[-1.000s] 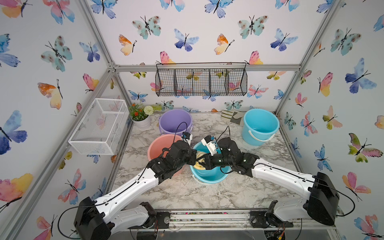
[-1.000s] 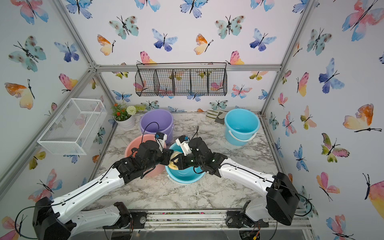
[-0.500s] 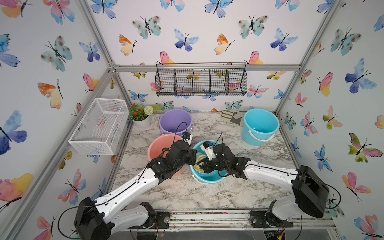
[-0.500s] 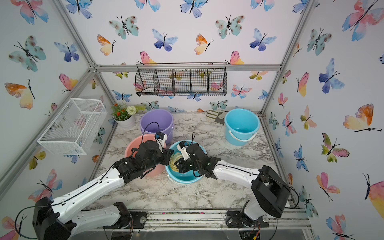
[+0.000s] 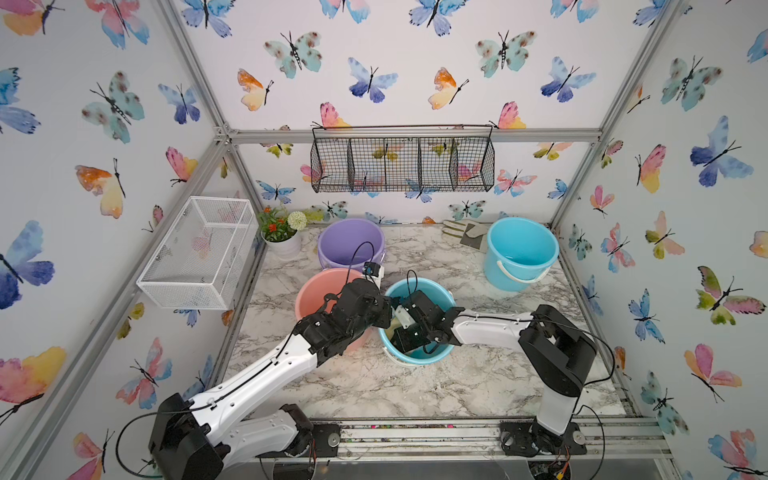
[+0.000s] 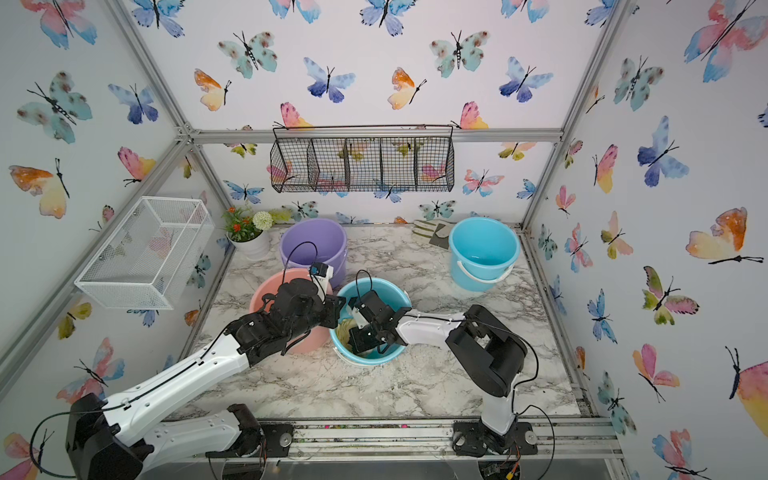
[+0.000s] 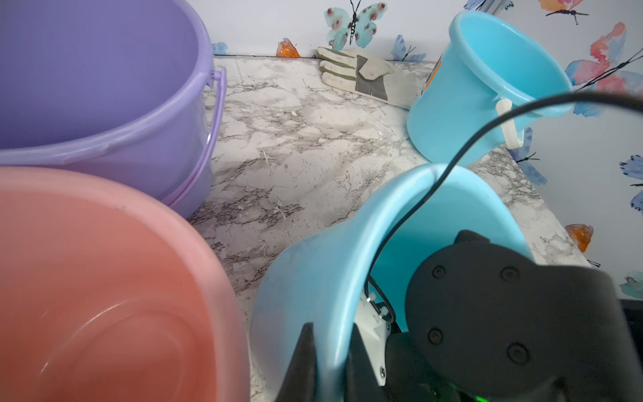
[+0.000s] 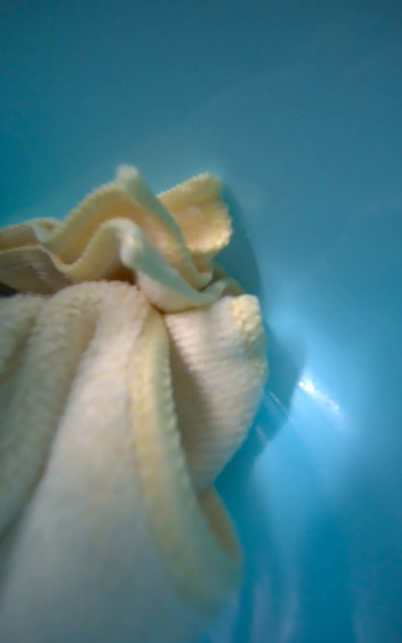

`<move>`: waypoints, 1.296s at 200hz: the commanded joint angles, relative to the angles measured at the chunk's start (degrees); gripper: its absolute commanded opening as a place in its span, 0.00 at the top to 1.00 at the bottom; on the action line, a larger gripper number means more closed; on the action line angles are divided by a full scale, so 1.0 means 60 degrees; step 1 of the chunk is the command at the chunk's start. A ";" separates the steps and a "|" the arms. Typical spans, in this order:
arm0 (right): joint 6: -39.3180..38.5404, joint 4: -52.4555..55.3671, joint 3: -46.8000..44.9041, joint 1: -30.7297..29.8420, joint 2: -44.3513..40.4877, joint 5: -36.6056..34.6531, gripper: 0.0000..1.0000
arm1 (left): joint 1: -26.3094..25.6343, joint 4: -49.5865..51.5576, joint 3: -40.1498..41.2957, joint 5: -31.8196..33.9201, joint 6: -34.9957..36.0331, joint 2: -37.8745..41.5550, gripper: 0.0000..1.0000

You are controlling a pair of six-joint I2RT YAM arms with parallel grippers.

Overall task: Wipe the inside of the bucket with a cloth
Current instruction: Wipe the dirt from the inside of the bucket.

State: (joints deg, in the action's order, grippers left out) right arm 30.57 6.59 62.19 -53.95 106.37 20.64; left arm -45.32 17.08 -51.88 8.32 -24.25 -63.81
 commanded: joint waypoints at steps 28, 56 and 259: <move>-0.0269 0.2694 0.1340 -0.0098 0.1735 0.0184 0.98 | -0.0108 -0.0371 -0.0224 -0.0477 -0.0105 0.0030 1.00; -0.0341 0.2959 0.1474 -0.0104 0.1718 0.0054 0.98 | -0.0104 -0.0397 -0.0187 -0.0505 -0.0122 0.0072 1.00; -0.0329 0.2273 0.0356 -0.0104 -0.4988 -0.4371 0.98 | -0.0091 -0.0397 -0.0158 -0.1060 -0.0573 -0.0642 1.00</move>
State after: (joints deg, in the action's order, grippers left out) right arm 31.68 12.12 61.08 -54.33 76.99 4.29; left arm -45.60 15.18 -51.86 4.43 -27.29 -66.92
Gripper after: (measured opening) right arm 0.071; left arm 0.120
